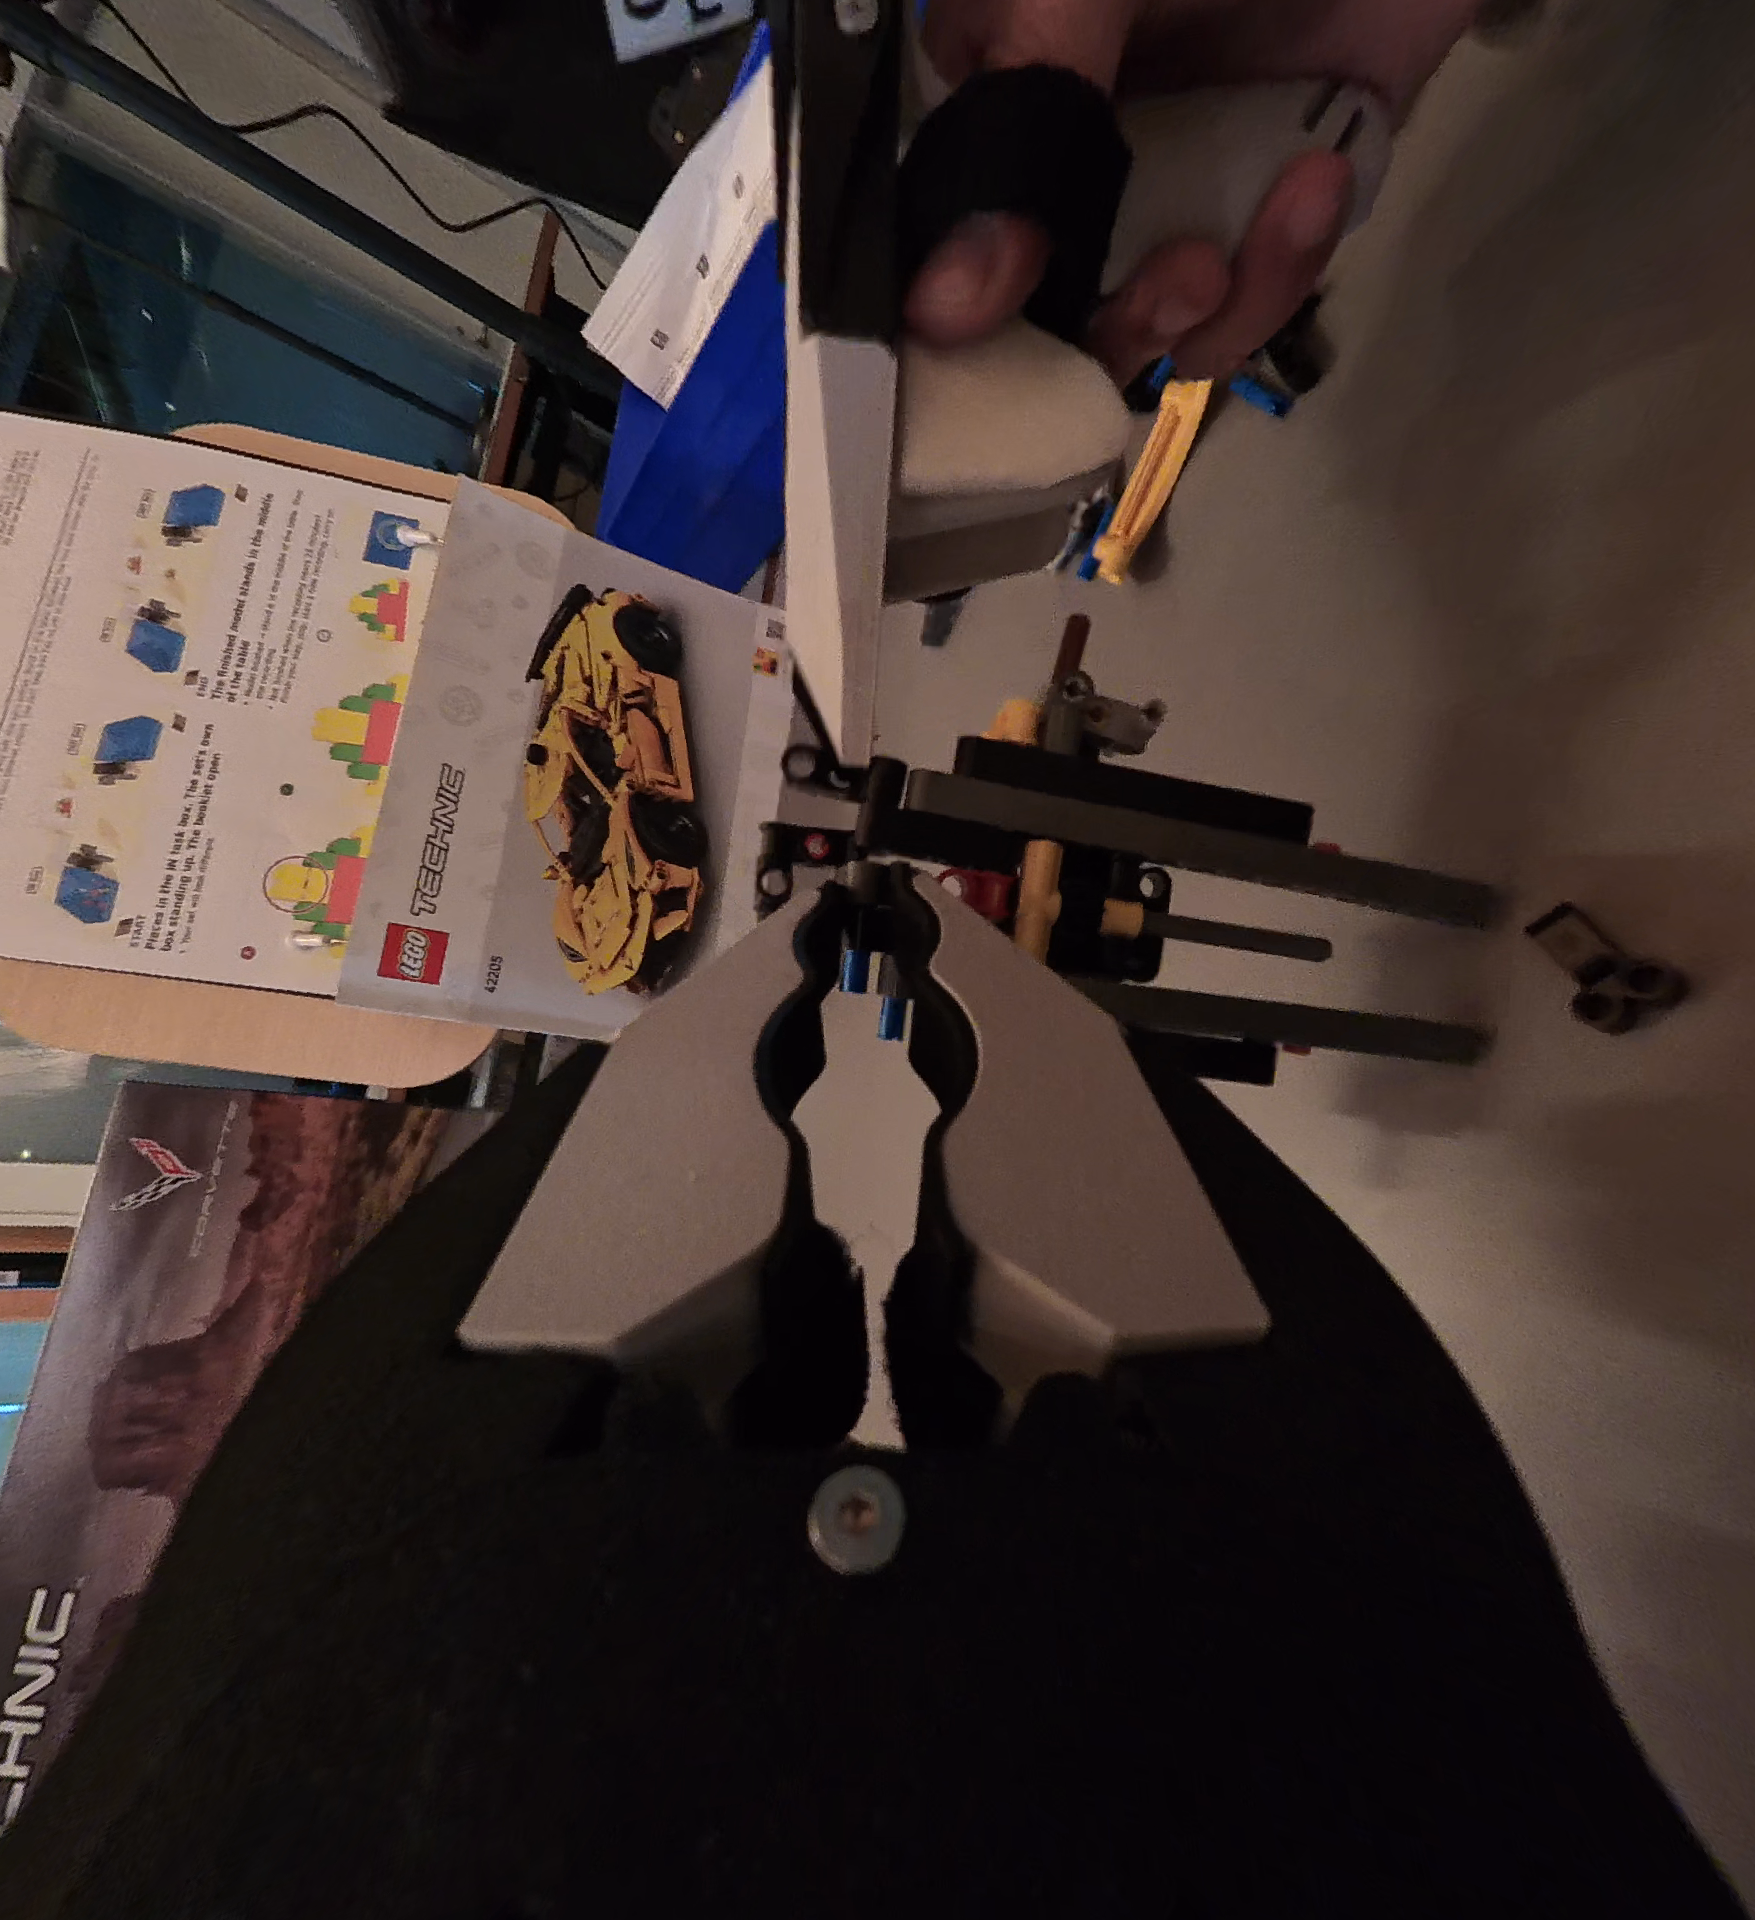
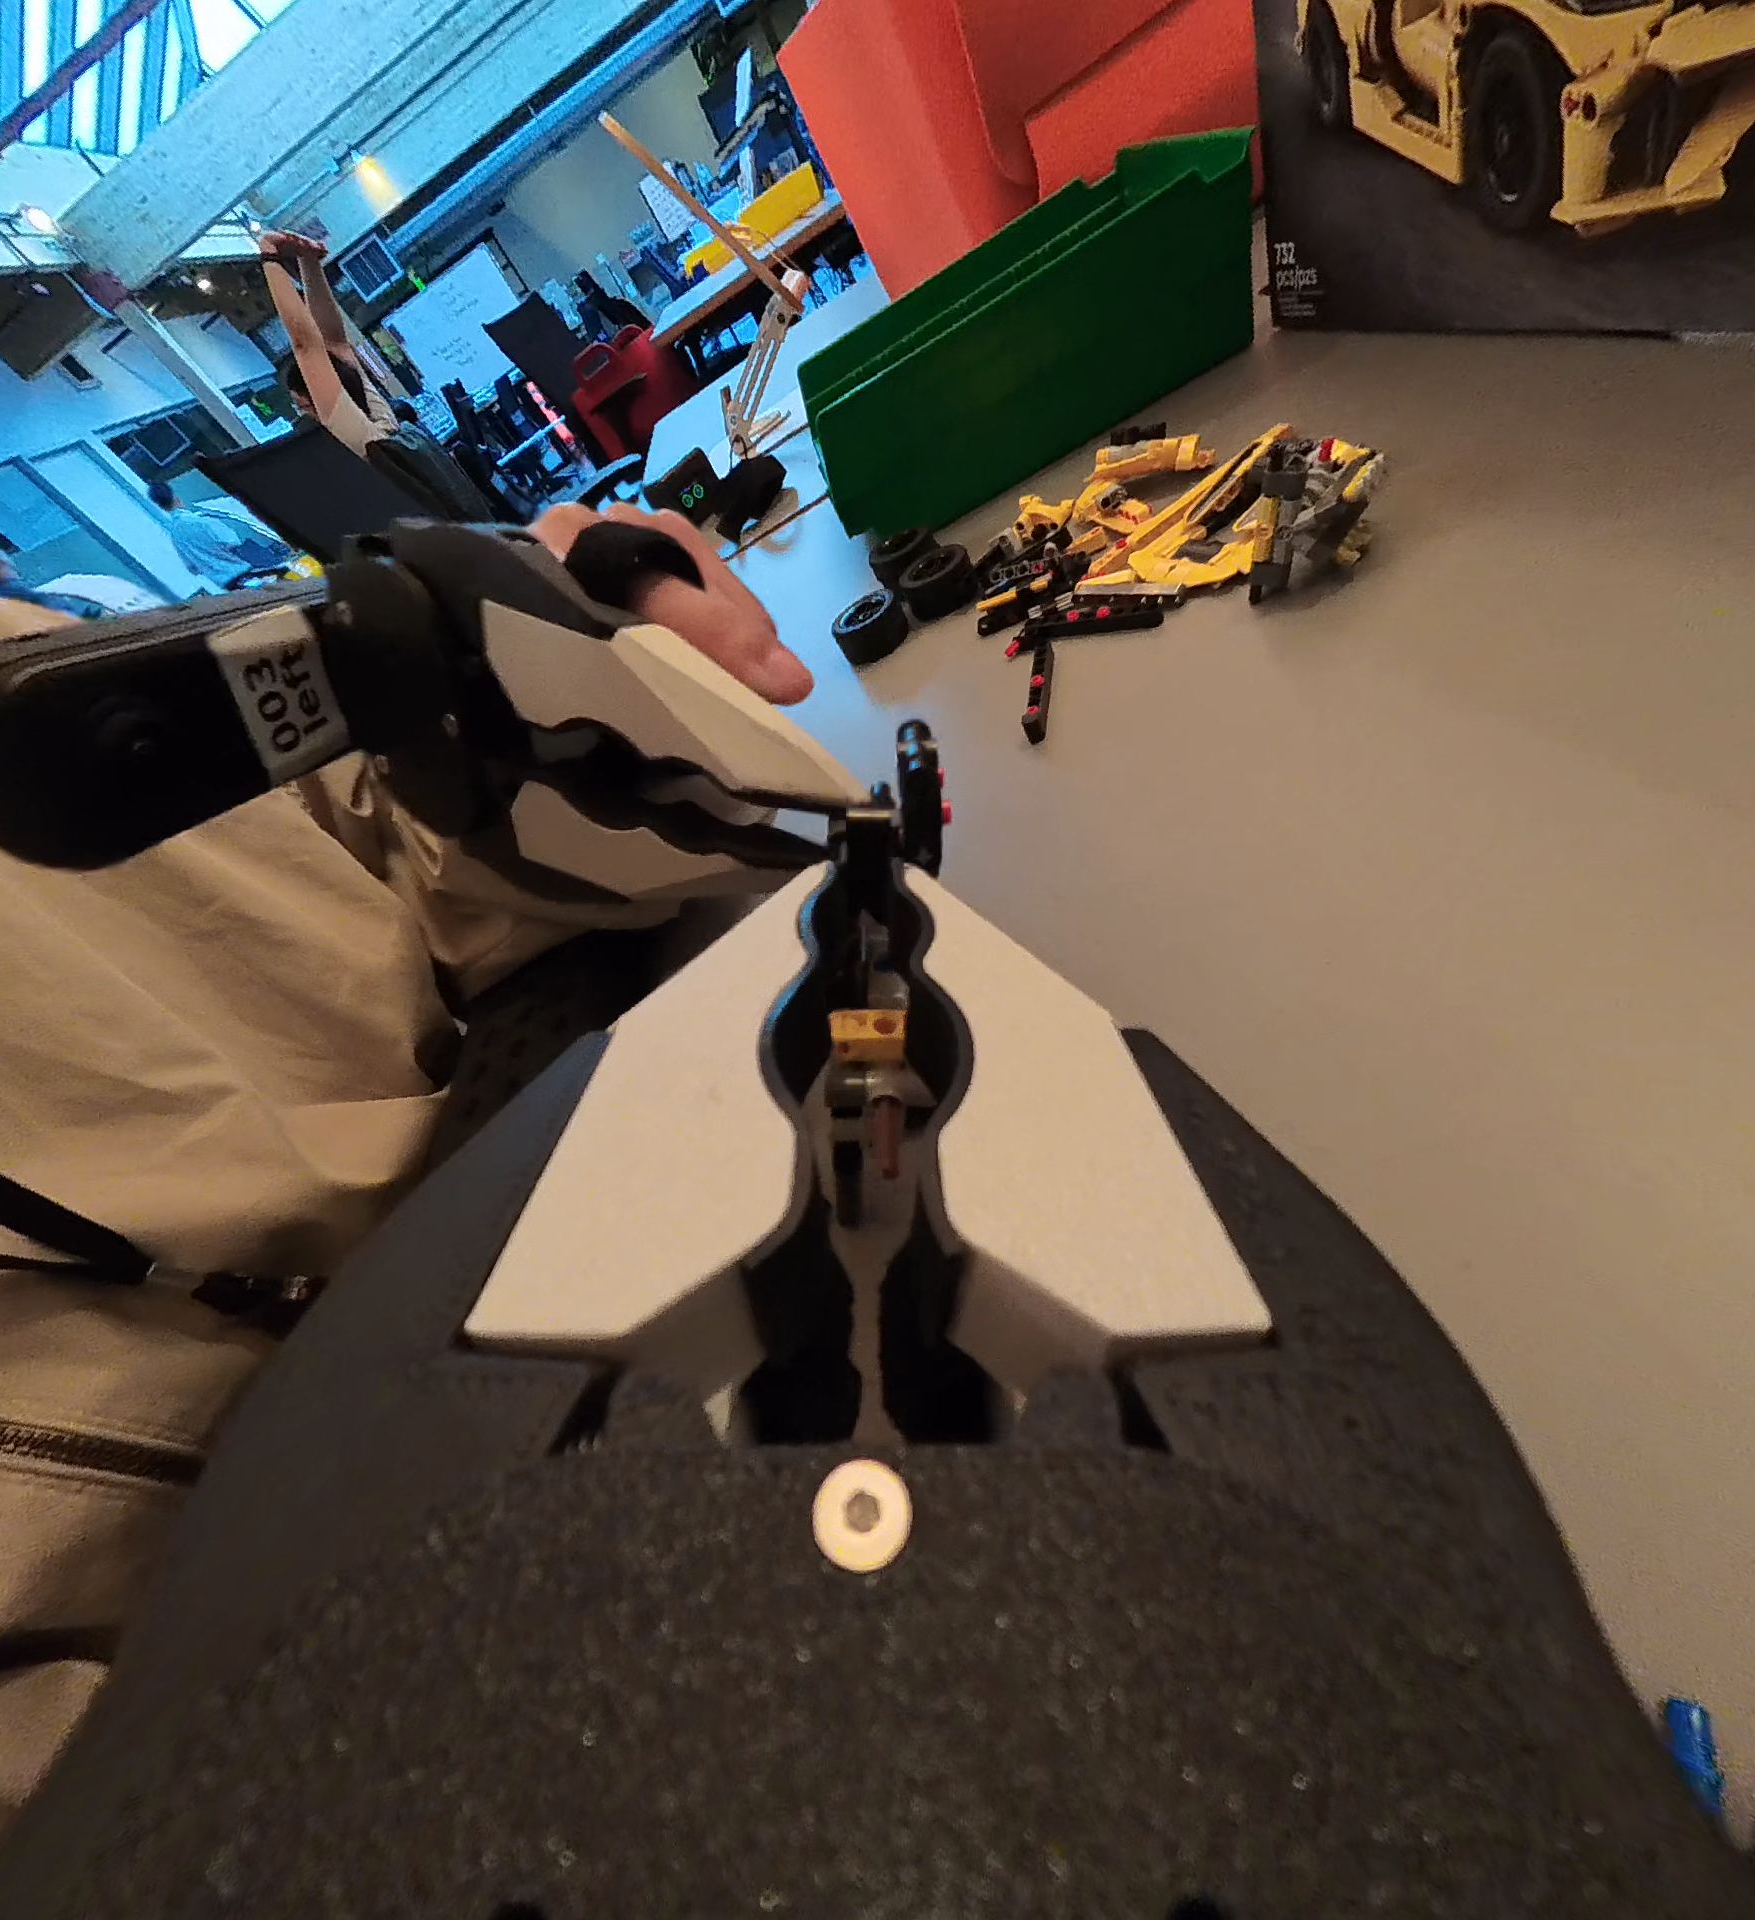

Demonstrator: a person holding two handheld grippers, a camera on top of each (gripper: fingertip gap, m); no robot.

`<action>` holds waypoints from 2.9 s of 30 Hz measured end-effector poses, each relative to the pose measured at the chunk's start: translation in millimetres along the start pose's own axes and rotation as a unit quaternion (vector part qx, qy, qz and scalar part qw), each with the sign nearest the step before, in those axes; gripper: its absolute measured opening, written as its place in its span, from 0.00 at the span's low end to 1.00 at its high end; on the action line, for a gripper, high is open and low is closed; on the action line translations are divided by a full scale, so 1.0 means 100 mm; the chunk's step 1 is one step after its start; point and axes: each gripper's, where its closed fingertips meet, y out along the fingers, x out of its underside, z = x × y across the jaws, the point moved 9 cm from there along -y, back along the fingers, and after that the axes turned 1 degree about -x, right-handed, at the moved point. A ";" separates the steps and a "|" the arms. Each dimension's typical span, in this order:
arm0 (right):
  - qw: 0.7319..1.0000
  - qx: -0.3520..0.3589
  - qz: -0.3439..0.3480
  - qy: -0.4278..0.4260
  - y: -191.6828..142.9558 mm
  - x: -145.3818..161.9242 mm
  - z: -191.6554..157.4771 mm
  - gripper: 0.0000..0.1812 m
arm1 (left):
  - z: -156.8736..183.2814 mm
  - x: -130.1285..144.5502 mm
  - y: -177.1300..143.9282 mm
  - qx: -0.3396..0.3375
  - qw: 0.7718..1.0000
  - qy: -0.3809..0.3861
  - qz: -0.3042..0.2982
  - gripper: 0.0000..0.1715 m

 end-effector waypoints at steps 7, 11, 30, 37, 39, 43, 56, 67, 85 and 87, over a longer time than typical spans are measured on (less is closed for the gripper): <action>1.000 -0.006 0.006 -0.002 0.08 0.00 -0.04 0.00 | 0.05 -0.01 0.02 -0.008 1.000 0.017 0.004 0.00; 1.000 0.022 0.009 -0.002 0.00 -0.01 0.02 0.00 | 0.02 0.04 0.02 -0.013 1.000 0.008 -0.004 0.00; 0.935 0.194 -0.260 -0.144 -0.08 0.62 0.12 0.62 | 0.43 0.57 0.27 0.281 0.914 -0.287 -0.054 0.11; 0.921 0.228 -0.288 -0.132 0.05 0.66 0.18 0.49 | 0.44 0.51 0.46 0.249 0.894 -0.362 -0.081 0.22; 0.922 0.253 -0.269 -0.112 0.05 0.65 0.20 0.44 | 0.40 0.52 0.51 0.212 0.890 -0.393 -0.093 0.24; 0.923 0.279 -0.247 -0.101 0.05 0.67 0.19 0.40 | 0.35 0.54 0.59 0.169 0.879 -0.433 -0.101 0.20; 0.921 0.290 -0.242 -0.092 0.05 0.67 0.19 0.37 | 0.30 0.56 0.73 0.170 0.847 -0.492 -0.107 0.14; 0.921 0.311 -0.223 -0.073 0.06 0.67 0.21 0.32 | 0.33 0.55 0.66 0.134 0.866 -0.467 -0.120 0.13; 0.925 0.303 -0.218 -0.066 0.09 0.66 0.22 0.33 | 0.38 0.50 0.55 0.102 0.886 -0.430 -0.138 0.13; 0.926 0.298 -0.219 -0.080 0.10 0.67 0.21 0.33 | 0.38 0.52 0.57 0.111 0.887 -0.430 -0.130 0.13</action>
